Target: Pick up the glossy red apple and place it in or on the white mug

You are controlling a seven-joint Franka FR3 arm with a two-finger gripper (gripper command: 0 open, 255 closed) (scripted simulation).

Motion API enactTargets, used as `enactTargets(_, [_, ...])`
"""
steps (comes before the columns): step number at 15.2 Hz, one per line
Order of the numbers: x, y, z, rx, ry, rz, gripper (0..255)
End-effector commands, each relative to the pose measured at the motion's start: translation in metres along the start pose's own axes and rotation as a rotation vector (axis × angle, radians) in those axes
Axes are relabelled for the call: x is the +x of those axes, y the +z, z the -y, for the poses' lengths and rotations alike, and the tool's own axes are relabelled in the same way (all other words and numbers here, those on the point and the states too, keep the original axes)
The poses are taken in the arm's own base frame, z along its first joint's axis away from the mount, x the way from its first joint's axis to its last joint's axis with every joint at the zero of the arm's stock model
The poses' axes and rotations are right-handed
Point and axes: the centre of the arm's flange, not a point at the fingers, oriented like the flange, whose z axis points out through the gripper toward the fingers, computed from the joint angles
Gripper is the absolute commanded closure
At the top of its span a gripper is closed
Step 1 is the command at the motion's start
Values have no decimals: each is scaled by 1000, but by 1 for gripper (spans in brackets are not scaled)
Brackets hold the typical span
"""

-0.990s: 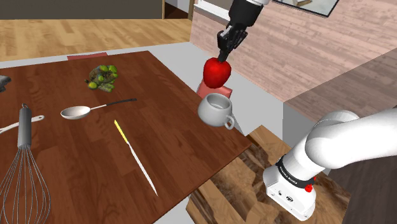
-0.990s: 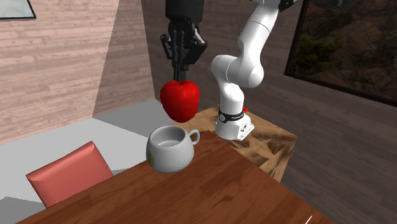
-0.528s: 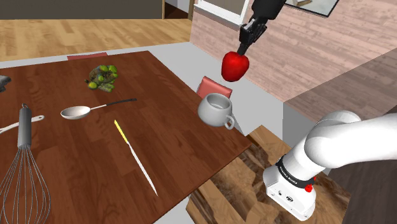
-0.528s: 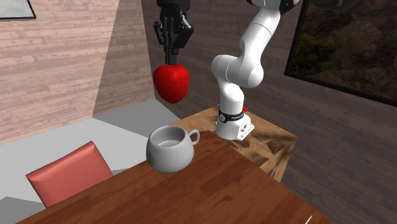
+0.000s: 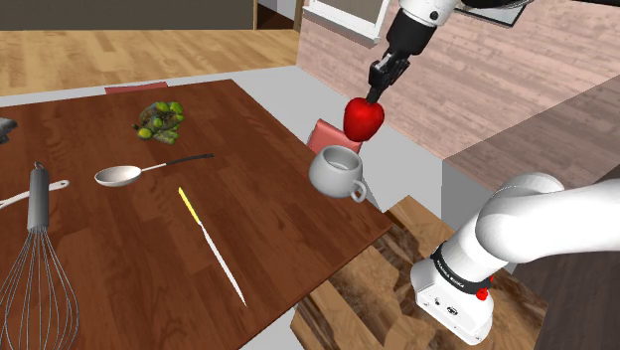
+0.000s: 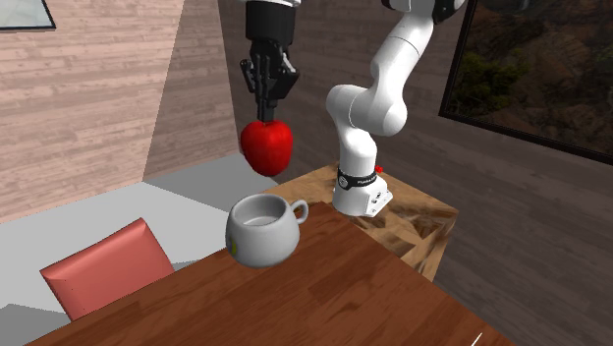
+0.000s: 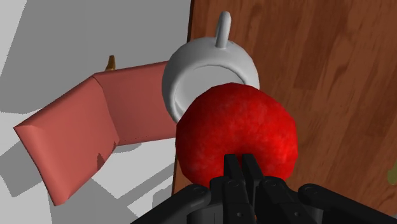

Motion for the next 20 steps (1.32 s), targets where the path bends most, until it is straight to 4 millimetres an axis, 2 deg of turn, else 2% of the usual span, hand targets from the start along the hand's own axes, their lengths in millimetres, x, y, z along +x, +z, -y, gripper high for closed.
enactTargets(1, [-2,11,-1,0,0,-1,255])
enactTargets(15, [-15,84,-1,0,0,-1,255])
enactTargets(20, [-15,86,-1,0,0,-1,255])
